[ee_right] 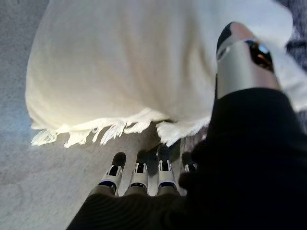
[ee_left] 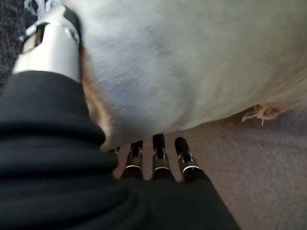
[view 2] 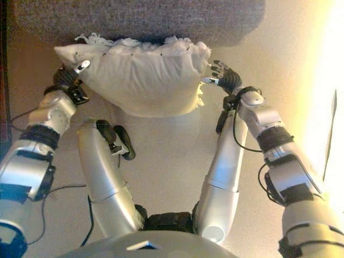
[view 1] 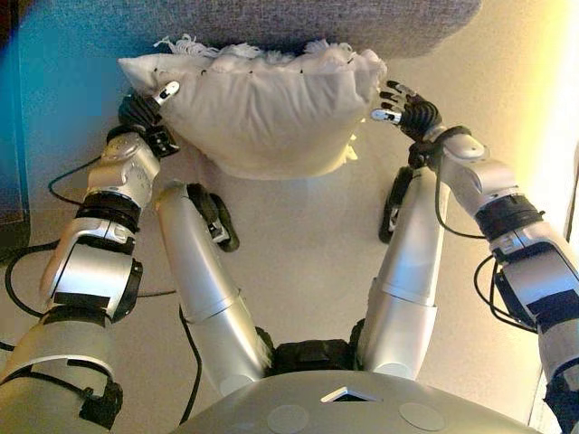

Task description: Pick up the cushion and take it to the sofa

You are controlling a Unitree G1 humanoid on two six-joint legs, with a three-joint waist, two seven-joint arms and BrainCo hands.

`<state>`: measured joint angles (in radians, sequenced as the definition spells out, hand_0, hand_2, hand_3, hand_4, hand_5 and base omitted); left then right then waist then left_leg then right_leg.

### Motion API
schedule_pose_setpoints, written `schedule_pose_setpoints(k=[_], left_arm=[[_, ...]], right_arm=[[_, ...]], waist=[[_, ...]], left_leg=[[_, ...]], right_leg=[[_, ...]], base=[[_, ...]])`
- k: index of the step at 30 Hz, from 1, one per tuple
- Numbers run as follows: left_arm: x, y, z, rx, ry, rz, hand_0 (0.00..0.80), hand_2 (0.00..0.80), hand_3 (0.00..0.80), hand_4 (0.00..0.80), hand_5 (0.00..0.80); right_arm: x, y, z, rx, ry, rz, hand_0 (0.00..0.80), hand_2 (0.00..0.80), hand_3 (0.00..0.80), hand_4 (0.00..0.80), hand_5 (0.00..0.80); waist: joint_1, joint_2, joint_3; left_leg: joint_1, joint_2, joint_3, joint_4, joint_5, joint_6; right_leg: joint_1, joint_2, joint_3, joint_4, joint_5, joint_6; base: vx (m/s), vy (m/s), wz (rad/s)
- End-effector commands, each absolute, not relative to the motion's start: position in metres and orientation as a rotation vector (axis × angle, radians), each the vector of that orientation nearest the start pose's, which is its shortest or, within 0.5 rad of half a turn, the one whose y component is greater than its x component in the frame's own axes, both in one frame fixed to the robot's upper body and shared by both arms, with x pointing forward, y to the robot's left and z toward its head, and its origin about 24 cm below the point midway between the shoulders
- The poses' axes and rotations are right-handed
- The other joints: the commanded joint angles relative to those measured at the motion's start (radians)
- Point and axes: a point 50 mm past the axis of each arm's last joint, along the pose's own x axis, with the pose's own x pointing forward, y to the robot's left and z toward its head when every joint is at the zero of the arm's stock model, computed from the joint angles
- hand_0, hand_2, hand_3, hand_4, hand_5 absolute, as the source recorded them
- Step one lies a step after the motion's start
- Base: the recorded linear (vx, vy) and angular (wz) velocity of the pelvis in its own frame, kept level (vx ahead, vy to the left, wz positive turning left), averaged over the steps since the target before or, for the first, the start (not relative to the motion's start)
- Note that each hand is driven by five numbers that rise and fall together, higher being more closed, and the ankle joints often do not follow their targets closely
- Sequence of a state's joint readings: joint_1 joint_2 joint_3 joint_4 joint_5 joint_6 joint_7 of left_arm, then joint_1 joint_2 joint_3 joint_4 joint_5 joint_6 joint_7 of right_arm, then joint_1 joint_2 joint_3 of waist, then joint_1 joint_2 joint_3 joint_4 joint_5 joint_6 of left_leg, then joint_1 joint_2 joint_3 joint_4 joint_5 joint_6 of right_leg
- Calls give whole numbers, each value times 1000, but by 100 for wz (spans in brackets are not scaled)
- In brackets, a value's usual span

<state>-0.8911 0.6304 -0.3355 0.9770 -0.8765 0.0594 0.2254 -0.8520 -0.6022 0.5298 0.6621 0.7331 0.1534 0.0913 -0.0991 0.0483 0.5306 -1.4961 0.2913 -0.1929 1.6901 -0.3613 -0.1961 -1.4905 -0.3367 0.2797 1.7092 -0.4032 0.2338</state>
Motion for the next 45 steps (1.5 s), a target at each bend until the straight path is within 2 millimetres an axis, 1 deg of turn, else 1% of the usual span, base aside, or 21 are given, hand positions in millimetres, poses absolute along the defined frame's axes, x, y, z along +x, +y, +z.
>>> schedule_pose_setpoints(k=[1,2,6,10,11,12,13,14,15,16,19,22,27,30,33,35,37,39,42,43,45], left_arm=[[391,279,152,-83,98,389,0,0,0,0,0],[392,277,153,-86,93,375,0,0,0,0,0],[399,257,160,-99,64,253,0,0,0,0,0],[406,230,174,-128,4,107,0,0,0,0,0],[408,221,178,-122,-6,64,166,166,166,166,166],[409,213,181,-118,-13,20,461,461,461,461,461],[410,207,183,-115,-17,-15,671,671,671,671,671],[410,200,184,-111,-23,-49,800,800,800,800,800],[410,191,185,-107,-28,-90,800,800,800,800,800],[411,184,186,-99,-31,-120,800,800,800,800,800],[411,172,188,-80,-40,-183,800,800,800,800,800],[410,165,186,-68,-50,-216,800,800,800,800,800],[406,158,190,-82,-117,-267,800,800,800,800,800],[405,153,196,-87,-160,-285,800,800,800,800,800],[404,151,207,-90,-231,-286,800,800,800,800,800],[401,154,213,-123,-302,-274,800,800,800,800,800],[398,158,214,-156,-361,-251,800,800,800,800,800],[392,162,213,-153,-433,-203,800,800,800,800,800],[382,165,202,-98,-471,-115,800,800,800,800,800],[379,167,198,-90,-470,-103,800,800,800,800,800],[370,172,190,-128,-470,-83,800,800,800,800,800]], right_arm=[[394,-157,157,-136,79,319,0,0,0,0,0],[394,-155,158,-137,78,322,0,0,0,0,0],[395,-140,165,-145,66,355,0,0,0,0,0],[395,-123,170,-155,69,404,0,0,0,0,0],[395,-119,171,-161,72,421,0,0,0,0,0],[394,-114,173,-178,69,439,0,0,0,0,0],[394,-110,174,-194,65,463,0,0,0,0,0],[393,-105,176,-206,61,477,398,398,398,398,398],[392,-98,178,-215,53,492,772,772,772,772,772],[392,-92,181,-213,44,509,800,800,800,800,800],[390,-77,187,-211,28,542,800,800,800,800,800],[388,-70,187,-215,25,542,800,800,800,800,800],[386,-73,185,-153,9,501,800,800,800,800,800],[385,-76,187,-96,-30,477,800,800,800,800,800],[385,-78,196,-69,-109,478,800,800,800,800,800],[383,-82,201,-46,-176,492,800,800,800,800,800],[379,-85,201,-6,-220,501,800,800,800,800,800],[373,-89,196,21,-257,497,800,800,800,800,800],[361,-96,186,47,-314,449,800,800,800,800,800],[358,-98,185,55,-328,433,800,800,800,800,800],[350,-104,178,126,-335,394,800,800,800,800,800]], waist=[[-4,32,-11],[-4,33,-11],[-1,38,-11],[0,41,-11],[1,41,-11],[2,42,-11],[3,42,-11],[4,43,-11],[5,43,-11],[6,44,-11],[9,44,-11],[13,43,-11],[17,39,-11],[18,39,-11],[18,38,-18],[17,36,-37],[17,34,-52],[20,31,-67],[33,26,-84],[36,24,-90],[51,12,-109]], left_leg=[[-4,20,115,-15,-68,114],[-4,20,115,-14,-68,113],[-7,16,119,-15,-67,115],[-12,10,120,-12,-65,117],[-13,10,120,-14,-65,117],[-13,9,121,-15,-65,117],[-12,7,122,-14,-65,117],[-11,5,123,-15,-66,118],[-7,5,125,-18,-64,120],[-6,4,125,-17,-64,120],[-3,3,124,-13,-63,119],[4,4,123,-14,-62,120],[21,2,120,-30,-57,119],[53,4,127,-81,-47,108],[124,13,144,-192,-27,94],[184,14,163,-299,3,84],[243,10,180,-387,34,75],[314,5,202,-480,67,72],[435,-12,216,-630,117,70],[468,-18,214,-674,131,71],[568,-43,210,-785,168,73]], right_leg=[[-11,-56,2,-115,107,-151],[-11,-57,3,-116,108,-151],[-8,-57,10,-118,110,-152],[-7,-52,14,-126,116,-152],[-6,-53,14,-129,118,-151],[-5,-53,14,-134,122,-150],[-4,-53,14,-137,124,-149],[-2,-53,14,-141,126,-148],[1,-53,14,-145,130,-148],[3,-52,14,-146,131,-149],[9,-50,13,-144,130,-150],[18,-53,12,-142,128,-152],[35,-51,2,-143,120,-155],[71,-48,-17,-176,115,-151],[142,-49,-58,-271,118,-140],[208,-47,-97,-373,132,-131],[269,-45,-131,-449,147,-122],[341,-38,-163,-521,164,-112],[461,-24,-201,-635,189,-107],[492,-19,-207,-664,193,-107],[588,-8,-232,-755,210,-107]], base=[[-15,47,1],[-18,39,1],[0,0,0],[0,0,0],[0,0,0],[0,0,0],[0,0,0],[-1,-14,3],[-2,-13,4],[-3,-13,3],[-1,-4,1],[0,-13,1],[0,-24,1],[-34,-54,2],[-100,-36,5],[-100,-28,5],[-66,-42,1],[-42,-65,-2],[-4,-73,6],[19,-104,15],[94,-116,18]])
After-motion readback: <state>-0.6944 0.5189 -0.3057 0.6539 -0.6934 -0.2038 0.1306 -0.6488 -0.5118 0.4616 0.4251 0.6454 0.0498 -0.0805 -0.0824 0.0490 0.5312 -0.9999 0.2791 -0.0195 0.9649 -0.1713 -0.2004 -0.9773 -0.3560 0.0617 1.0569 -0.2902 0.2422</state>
